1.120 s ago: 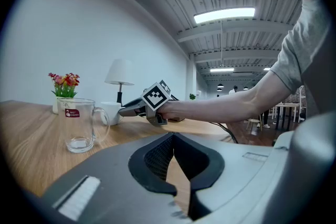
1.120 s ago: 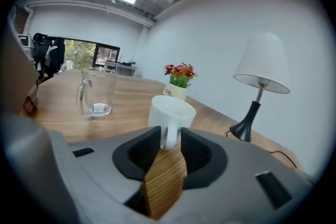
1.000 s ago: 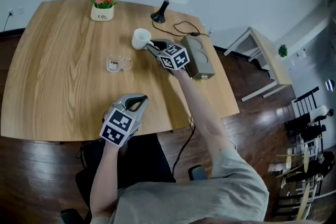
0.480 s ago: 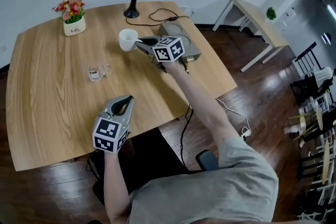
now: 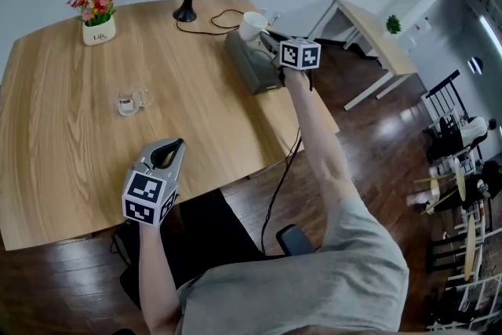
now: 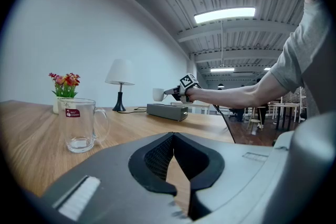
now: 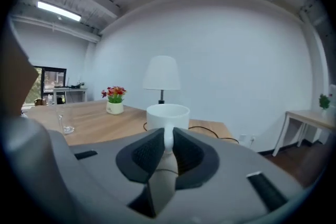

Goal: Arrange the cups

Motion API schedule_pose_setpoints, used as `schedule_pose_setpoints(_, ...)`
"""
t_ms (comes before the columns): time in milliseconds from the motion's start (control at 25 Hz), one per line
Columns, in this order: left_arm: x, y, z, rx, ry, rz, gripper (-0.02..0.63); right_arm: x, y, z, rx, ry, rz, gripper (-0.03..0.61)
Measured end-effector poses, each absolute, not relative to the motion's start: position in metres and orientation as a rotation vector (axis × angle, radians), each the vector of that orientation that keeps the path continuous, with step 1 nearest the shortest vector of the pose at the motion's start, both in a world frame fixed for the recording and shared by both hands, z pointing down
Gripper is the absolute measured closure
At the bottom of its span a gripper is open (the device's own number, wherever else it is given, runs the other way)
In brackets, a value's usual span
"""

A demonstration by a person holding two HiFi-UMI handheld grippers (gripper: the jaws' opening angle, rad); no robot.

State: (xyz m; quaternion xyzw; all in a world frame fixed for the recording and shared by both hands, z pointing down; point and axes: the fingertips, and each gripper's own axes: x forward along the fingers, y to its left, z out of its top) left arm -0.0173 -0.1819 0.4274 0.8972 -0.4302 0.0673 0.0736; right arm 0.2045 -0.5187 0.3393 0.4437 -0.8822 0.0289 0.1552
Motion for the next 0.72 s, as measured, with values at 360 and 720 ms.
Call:
schedule_pose_setpoints(360, -0.015, -0.183, 0.428, 2.692, -1.293, 0.195, 0.604, 0.224, -0.544, 0.364, 1.294, -2.48, 0.101, 0.509)
schedule_pose_setpoints(720, -0.015, -0.182, 0.425, 2.688, -1.3, 0.197, 0.604, 0.231, -0.546, 0.361, 1.298, -2.433, 0.082, 0.477)
